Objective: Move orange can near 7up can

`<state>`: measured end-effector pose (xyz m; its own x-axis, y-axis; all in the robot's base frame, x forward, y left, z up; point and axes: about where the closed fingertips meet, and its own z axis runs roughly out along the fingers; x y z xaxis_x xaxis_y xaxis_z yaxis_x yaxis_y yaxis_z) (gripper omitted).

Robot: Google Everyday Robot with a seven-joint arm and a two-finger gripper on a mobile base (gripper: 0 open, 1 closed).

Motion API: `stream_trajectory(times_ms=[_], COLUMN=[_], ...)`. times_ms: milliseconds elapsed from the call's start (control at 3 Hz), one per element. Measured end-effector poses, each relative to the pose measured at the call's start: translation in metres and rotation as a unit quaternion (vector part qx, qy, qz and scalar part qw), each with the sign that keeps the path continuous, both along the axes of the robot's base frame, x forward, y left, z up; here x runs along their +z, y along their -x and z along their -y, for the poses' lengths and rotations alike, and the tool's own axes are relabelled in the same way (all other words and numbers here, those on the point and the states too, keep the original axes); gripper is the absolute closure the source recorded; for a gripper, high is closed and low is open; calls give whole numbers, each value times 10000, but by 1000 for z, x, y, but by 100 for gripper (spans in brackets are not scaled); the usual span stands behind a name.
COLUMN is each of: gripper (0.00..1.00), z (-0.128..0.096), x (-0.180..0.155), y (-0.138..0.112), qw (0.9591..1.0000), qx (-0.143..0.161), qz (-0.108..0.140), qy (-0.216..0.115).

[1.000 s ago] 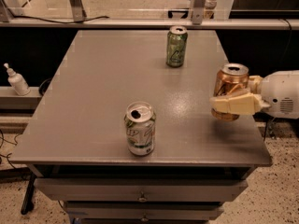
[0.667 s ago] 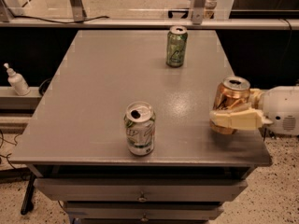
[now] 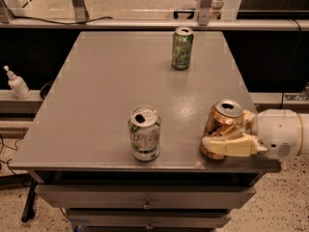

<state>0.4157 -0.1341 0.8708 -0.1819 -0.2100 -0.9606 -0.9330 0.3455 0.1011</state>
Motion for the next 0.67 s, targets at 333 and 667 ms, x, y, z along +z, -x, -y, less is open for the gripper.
stream_trajectory(times_ms=[333, 667], gripper=[100, 100], z=[-26, -48], x=[-3, -6], y=[5, 8], qw=[9993, 9976], qx=[294, 435], qz=[154, 429], qy=[-198, -311])
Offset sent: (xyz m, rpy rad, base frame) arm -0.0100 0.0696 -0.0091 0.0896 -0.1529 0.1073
